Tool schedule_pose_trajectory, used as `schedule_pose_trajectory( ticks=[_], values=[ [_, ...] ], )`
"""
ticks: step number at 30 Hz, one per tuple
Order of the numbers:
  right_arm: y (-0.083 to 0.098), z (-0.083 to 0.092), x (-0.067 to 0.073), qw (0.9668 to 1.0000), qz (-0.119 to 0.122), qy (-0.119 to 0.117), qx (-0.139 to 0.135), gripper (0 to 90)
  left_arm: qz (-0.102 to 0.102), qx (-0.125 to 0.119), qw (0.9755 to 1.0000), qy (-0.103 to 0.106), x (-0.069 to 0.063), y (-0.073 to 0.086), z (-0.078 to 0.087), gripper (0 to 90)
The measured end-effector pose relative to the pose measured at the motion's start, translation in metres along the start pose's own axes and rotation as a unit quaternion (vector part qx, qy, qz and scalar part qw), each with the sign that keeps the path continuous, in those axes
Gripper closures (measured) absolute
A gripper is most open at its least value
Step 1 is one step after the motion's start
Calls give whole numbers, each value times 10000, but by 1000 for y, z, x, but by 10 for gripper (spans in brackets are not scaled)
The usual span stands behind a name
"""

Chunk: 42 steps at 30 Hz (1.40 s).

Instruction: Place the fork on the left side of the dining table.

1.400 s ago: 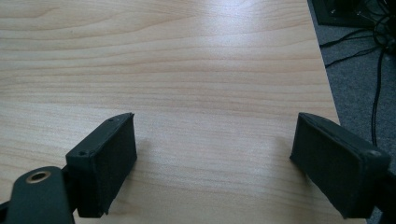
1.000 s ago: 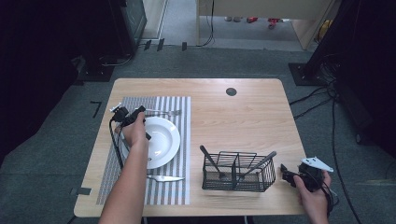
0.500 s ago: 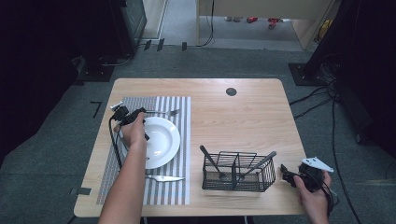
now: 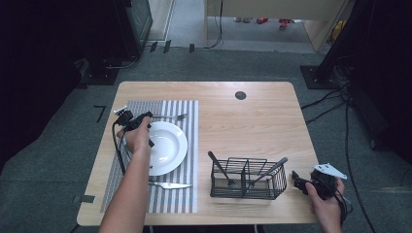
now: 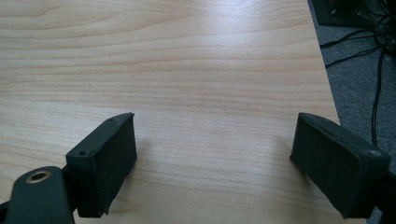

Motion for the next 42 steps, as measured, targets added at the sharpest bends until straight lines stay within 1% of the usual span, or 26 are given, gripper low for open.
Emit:
schedule_pose_trajectory(
  ticks=[1,2,5,6,7,9,10,11,13,16,17,18,20,23,24,25,26,27,28,30,32,33,35,39,40,42],
  values=[
    [0,0,0,10000,-7,2,-2,140,-11,-2,10000,84,-2,0,1,597],
    [0,0,0,10000,-1,0,1,140,-62,-17,9997,227,-5,0,2,603],
    [0,0,0,10000,0,0,1,140,-312,-160,9986,386,-9,-2,8,616],
    [0,0,0,10000,-5,-2,4,140,-264,-180,9982,503,-11,-3,12,616],
    [0,0,0,10000,1,1,1,140,-234,-209,9980,558,-12,-5,14,609],
    [0,0,0,10000,-6,-2,4,140,-362,-367,9968,617,-16,-9,20,616],
    [0,0,0,10000,-5,-1,3,139,-475,-422,9956,691,-19,-10,24,624],
    [0,0,0,10000,2,1,1,140,-559,-380,9951,721,-21,-10,25,628],
    [0,0,0,10000,0,0,1,140,-753,-360,9945,636,-20,-9,29,606],
    [0,0,0,10000,1,1,1,140,-987,-201,9937,496,-18,-7,33,492],
    [0,0,0,10000,0,0,0,140,-1090,-114,9933,374,-16,-5,35,447],
    [0,0,0,10000,0,0,1,139,-1149,-72,9929,292,-14,-4,37,408],
    [0,0,0,10000,-6,-1,4,139,-1232,-63,9922,203,-13,-4,42,373],
    [0,0,0,10000,-5,-1,4,140,-1345,16,9905,273,-15,-1,48,354],
    [0,0,0,10000,-6,-2,4,140,-1410,42,9893,371,-18,0,51,341],
    [0,0,0,10000,1,1,1,139,-1519,57,9874,446,-19,1,54,326],
    [0,0,0,10000,-5,-1,4,139,-1690,90,9843,499,-21,3,57,304],
    [0,0,0,10000,3,0,1,139,-1800,104,9822,518,-22,4,59,290],
    [0,0,0,10000,-5,-2,4,140,-1997,176,9781,554,-23,7,63,283],
    [0,0,0,10000,-6,-1,4,139,-2199,221,9734,605,-24,12,68,259],
    [0,0,0,10000,1,1,2,139,-2333,243,9696,699,-25,15,74,235],
    [0,0,0,10000,2,1,0,139,-2383,229,9681,736,-25,16,77,224],
    [0,0,0,10000,1,1,1,139,-2532,201,9646,710,-24,18,83,221],
    [0,0,0,10000,-5,-1,4,139,-2613,214,9618,785,-24,22,92,220],
    [0,0,0,10000,-3,-2,3,139,-2683,206,9600,781,-23,23,96,220],
    [0,0,0,10000,8,-2,-4,139,-2736,206,9579,842,-23,26,102,220]
  ],
)
Point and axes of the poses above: each handheld gripper's, and its own axes: z roughly backward along the jaws, y roughly out of its underside, x roughly to its left, the point moved 9 cm from there along -z, roughly forward along the jaws, and after that the axes turned 15 degrees about z, right-handed, at the moved point
